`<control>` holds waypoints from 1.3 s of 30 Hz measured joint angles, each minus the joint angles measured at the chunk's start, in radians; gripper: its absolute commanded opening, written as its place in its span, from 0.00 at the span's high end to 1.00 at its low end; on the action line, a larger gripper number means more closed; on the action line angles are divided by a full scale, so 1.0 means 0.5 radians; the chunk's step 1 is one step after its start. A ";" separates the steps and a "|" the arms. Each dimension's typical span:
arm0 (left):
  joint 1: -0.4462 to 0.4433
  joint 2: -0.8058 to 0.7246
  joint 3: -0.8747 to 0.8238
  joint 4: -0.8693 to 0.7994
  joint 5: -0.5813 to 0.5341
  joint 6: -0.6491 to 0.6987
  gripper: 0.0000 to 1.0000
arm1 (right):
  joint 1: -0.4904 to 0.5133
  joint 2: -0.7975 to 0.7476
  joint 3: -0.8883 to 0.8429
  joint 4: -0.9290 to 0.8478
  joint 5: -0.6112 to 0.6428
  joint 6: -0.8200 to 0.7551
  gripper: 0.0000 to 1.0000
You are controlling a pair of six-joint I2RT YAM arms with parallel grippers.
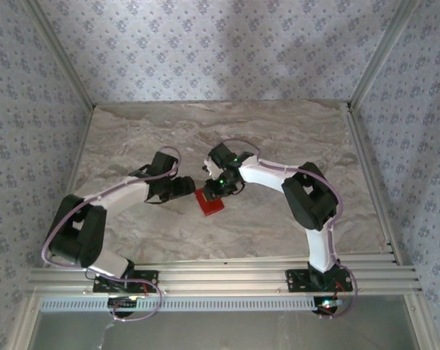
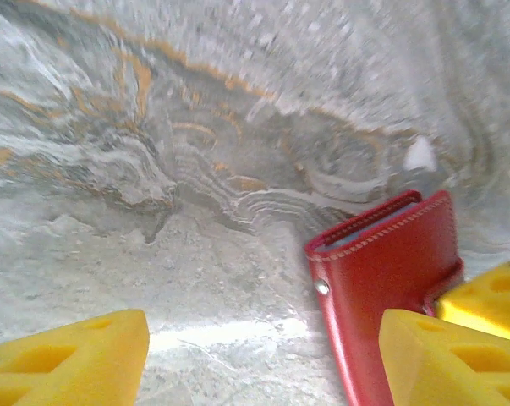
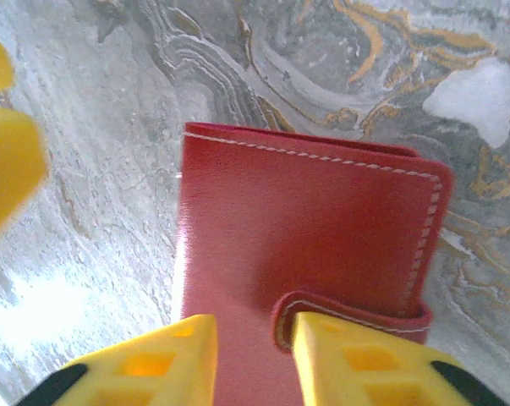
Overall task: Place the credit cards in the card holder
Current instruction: Close the button on the card holder, then reset both arms
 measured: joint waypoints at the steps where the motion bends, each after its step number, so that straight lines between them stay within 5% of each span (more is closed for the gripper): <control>1: 0.002 -0.062 -0.005 -0.001 -0.026 0.004 0.23 | -0.002 -0.016 -0.013 0.023 0.019 0.011 0.56; 9: 0.015 -0.526 -0.068 -0.047 -0.272 0.070 0.03 | -0.019 -0.185 -0.090 0.077 0.156 0.066 0.30; 13: 0.019 -0.666 -0.067 -0.107 -0.403 0.090 0.00 | -0.032 -0.372 -0.105 0.095 0.235 0.077 0.01; 28: 0.043 -1.003 0.102 -0.355 -1.105 0.197 0.00 | -0.356 -1.228 -0.607 0.298 0.761 0.111 0.00; 39: 0.082 -0.945 -0.260 0.169 -1.544 0.535 0.00 | -0.772 -1.659 -1.198 0.562 1.450 0.183 0.00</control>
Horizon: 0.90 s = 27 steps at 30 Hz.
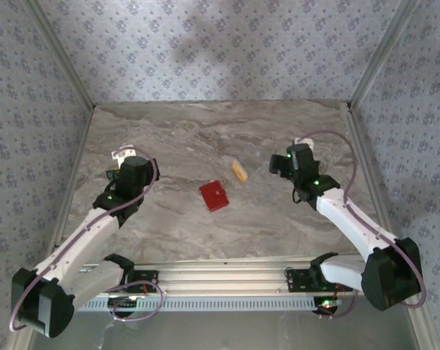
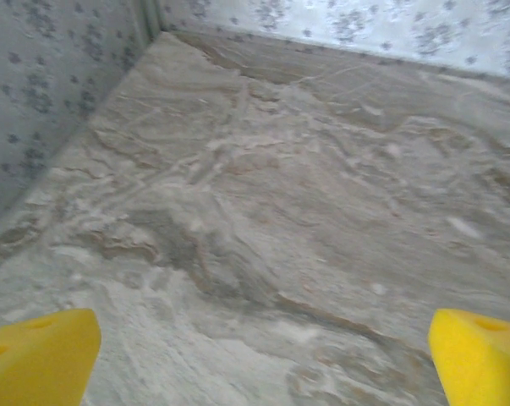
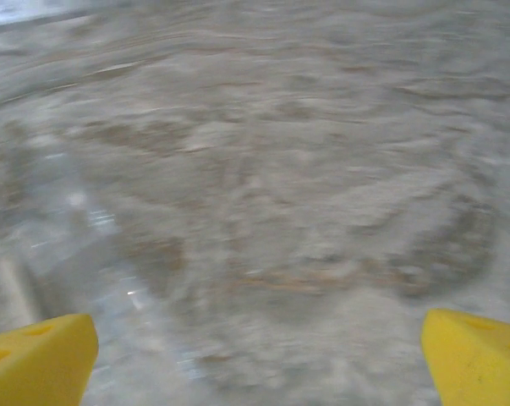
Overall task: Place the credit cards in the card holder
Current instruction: Reset both arms
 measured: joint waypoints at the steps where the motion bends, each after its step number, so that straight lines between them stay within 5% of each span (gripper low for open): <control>1: 0.011 0.030 -0.027 0.047 -0.031 0.024 0.00 | -0.060 -0.018 -0.039 0.024 0.023 -0.001 0.00; 7: 0.164 0.292 -0.204 0.373 -0.128 0.204 0.00 | -0.418 -0.160 -0.449 0.523 -0.117 -0.203 0.00; 12: 0.300 0.394 -0.230 0.536 -0.050 0.336 0.00 | -0.437 -0.060 -0.773 0.994 -0.231 -0.542 0.00; 27: 0.483 0.953 -0.291 1.199 0.197 0.646 0.01 | -0.522 0.424 -0.872 1.843 -0.285 -0.864 0.00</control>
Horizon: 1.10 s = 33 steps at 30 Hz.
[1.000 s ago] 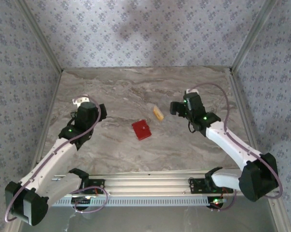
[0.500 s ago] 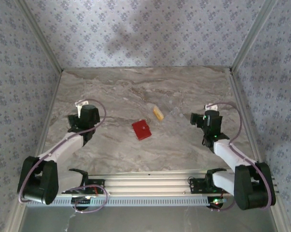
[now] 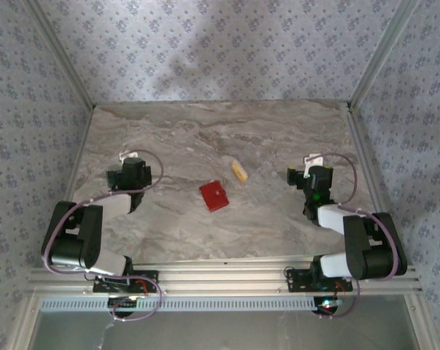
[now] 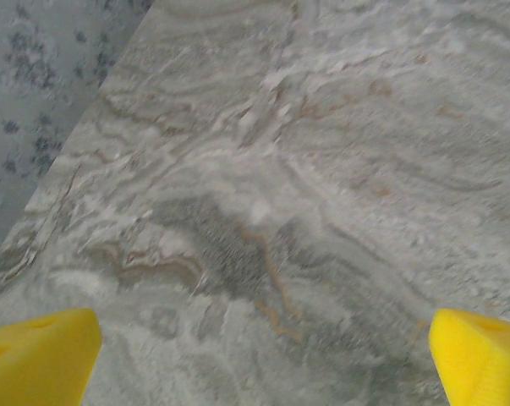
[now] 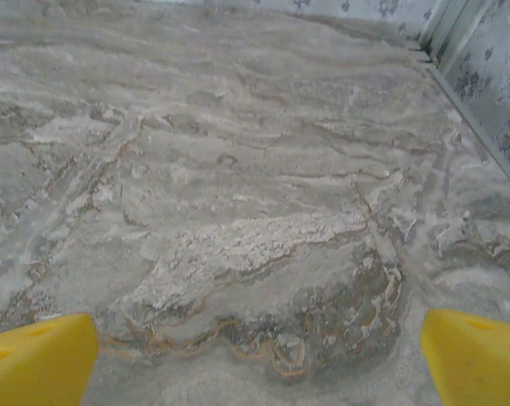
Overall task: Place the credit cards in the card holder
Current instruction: Reset both arms
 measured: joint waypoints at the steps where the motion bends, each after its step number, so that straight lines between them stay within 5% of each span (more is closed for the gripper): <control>1: -0.001 0.004 -0.001 0.036 0.010 0.022 0.00 | -0.022 0.019 -0.030 0.085 -0.018 0.002 0.00; 9: 0.014 0.021 -0.344 0.711 0.034 0.150 0.00 | -0.146 0.241 -0.115 0.381 -0.167 0.002 0.00; 21: 0.262 0.158 -0.331 0.902 0.367 0.082 0.00 | -0.226 0.279 -0.027 0.385 -0.417 -0.003 0.00; 33: 0.287 0.159 -0.327 0.902 0.477 0.052 0.01 | -0.349 0.287 -0.001 0.327 -0.837 -0.005 0.00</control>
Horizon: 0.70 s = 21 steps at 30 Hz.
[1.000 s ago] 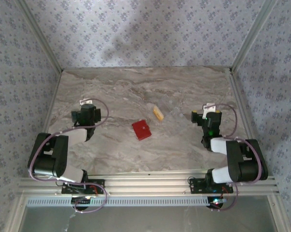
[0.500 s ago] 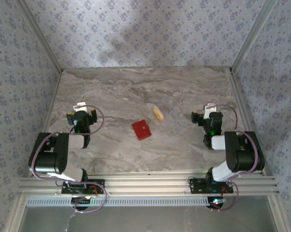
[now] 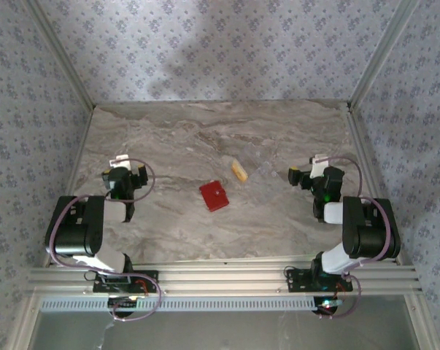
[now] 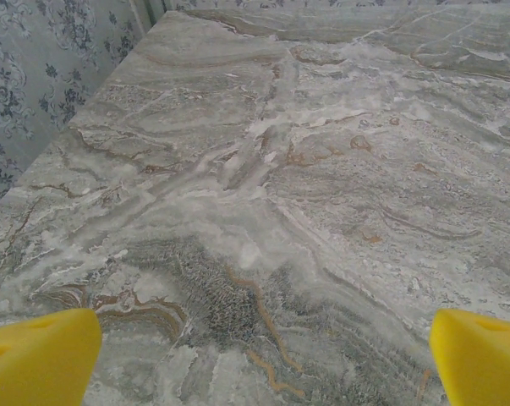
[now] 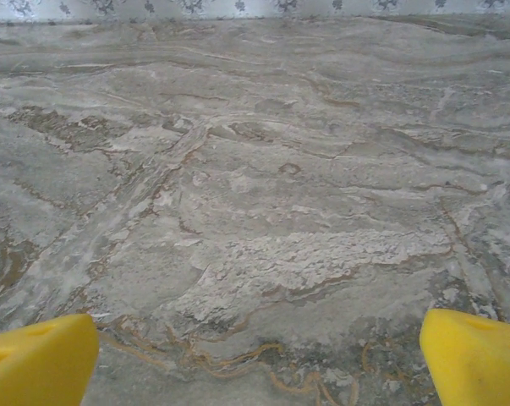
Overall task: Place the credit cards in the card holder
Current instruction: Reset both arms
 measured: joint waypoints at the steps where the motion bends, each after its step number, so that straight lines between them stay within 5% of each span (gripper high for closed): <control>1: 0.000 0.000 0.000 0.000 0.000 0.000 0.00 | 0.006 0.000 0.000 -0.003 -0.005 0.000 0.00; 21: 0.015 0.000 0.017 0.014 0.214 0.024 0.00 | 0.026 0.000 0.000 -0.008 -0.021 -0.002 0.00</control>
